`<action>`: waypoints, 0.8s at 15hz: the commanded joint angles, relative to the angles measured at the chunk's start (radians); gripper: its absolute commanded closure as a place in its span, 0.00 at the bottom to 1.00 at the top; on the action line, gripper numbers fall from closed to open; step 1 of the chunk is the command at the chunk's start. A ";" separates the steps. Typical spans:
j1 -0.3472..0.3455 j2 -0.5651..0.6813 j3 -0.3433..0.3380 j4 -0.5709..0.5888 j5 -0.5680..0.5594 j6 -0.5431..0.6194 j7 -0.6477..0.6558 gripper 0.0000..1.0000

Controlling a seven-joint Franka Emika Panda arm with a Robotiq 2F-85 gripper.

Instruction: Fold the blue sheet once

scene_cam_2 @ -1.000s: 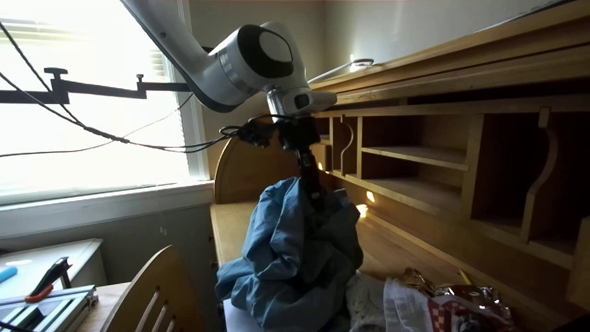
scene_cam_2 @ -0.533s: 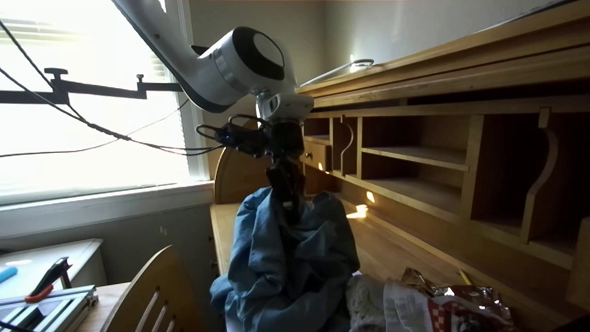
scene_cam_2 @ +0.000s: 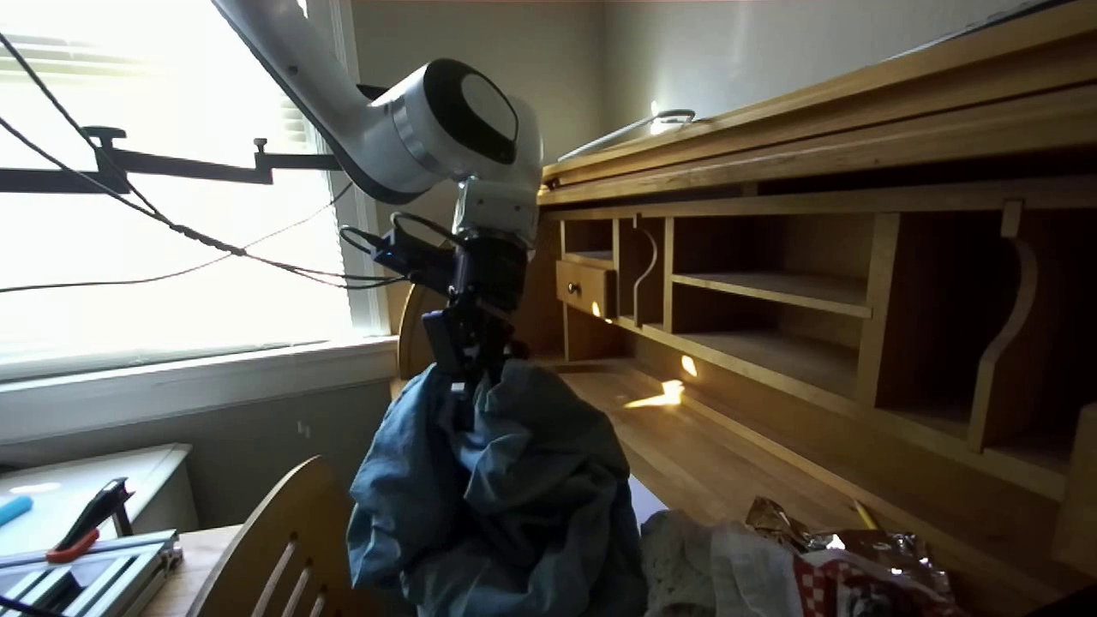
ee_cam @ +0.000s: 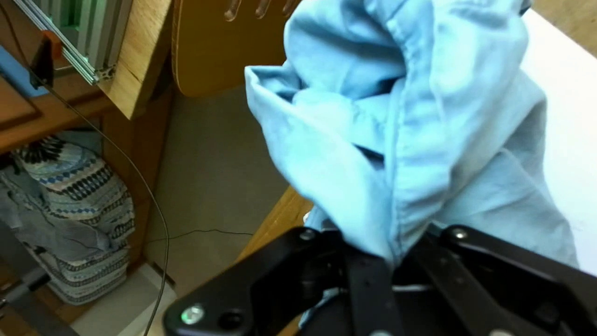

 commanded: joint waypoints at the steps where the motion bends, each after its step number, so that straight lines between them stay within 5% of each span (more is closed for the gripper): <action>1: -0.003 0.075 -0.008 0.018 -0.046 0.082 0.103 0.99; 12: -0.008 0.317 -0.070 0.070 0.063 0.366 0.117 0.99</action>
